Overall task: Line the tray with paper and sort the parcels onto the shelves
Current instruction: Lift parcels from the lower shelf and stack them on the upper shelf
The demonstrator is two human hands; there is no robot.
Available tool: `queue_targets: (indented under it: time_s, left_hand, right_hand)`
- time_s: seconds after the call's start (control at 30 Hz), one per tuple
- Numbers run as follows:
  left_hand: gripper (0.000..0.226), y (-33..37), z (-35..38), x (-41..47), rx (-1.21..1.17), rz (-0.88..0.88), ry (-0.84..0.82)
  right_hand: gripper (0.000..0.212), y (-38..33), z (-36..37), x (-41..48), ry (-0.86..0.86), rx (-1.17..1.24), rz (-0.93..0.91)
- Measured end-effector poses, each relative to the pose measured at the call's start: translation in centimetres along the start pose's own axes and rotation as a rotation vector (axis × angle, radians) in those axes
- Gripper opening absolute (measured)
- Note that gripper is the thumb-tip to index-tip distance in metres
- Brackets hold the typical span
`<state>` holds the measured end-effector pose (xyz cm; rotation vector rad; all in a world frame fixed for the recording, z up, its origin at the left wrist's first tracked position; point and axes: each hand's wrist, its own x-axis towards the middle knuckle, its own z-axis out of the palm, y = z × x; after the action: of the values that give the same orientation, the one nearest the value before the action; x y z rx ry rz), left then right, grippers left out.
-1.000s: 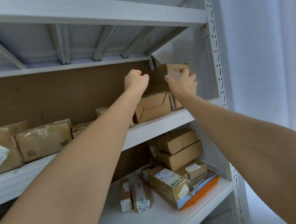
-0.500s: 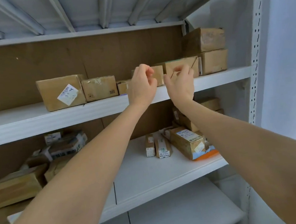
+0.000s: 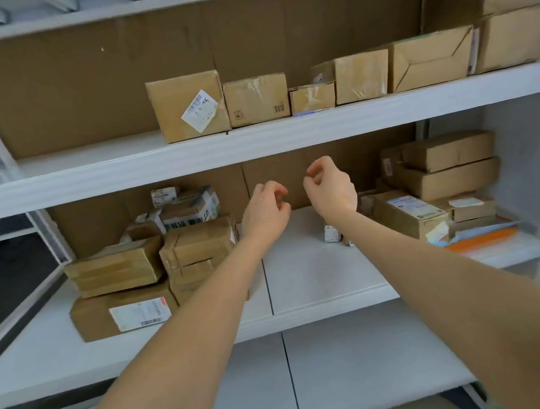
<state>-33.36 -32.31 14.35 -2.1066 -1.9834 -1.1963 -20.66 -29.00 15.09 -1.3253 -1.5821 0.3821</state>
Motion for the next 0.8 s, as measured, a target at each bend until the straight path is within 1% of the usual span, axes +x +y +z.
queue_targets:
  time_s: [0.17,0.23,0.3,0.43,0.53,0.63,0.8]
  left_hand:
    - [0.026,-6.8,-2.0,2.1,0.042,-0.132,-0.044]
    - [0.029,-9.4,-3.1,3.1,0.075,-0.167,-0.06]
    - [0.039,-11.7,-4.2,4.1,0.113,-0.196,-0.109]
    - [0.077,-16.4,-5.7,6.1,0.117,-0.257,-0.315]
    - [0.101,-19.5,-6.2,7.3,0.159,-0.263,-0.512]
    - [0.112,-21.1,-6.2,8.0,0.198,-0.241,-0.669]
    - [0.123,-22.5,-6.2,9.6,0.315,-0.181,-0.846]
  right_hand:
    - [0.023,-1.0,5.5,0.5,-0.076,0.01,0.041]
    - [0.033,-1.3,7.8,0.9,-0.119,0.018,0.065]
    - [0.048,-1.5,10.1,1.3,-0.195,0.024,0.097]
    - [0.073,-1.5,14.2,1.9,-0.325,-0.001,0.207]
    - [0.081,-0.7,16.8,2.0,-0.373,0.031,0.307]
    - [0.082,0.5,18.9,1.5,-0.431,0.029,0.382]
    - [0.089,1.8,20.5,1.1,-0.576,0.057,0.466]
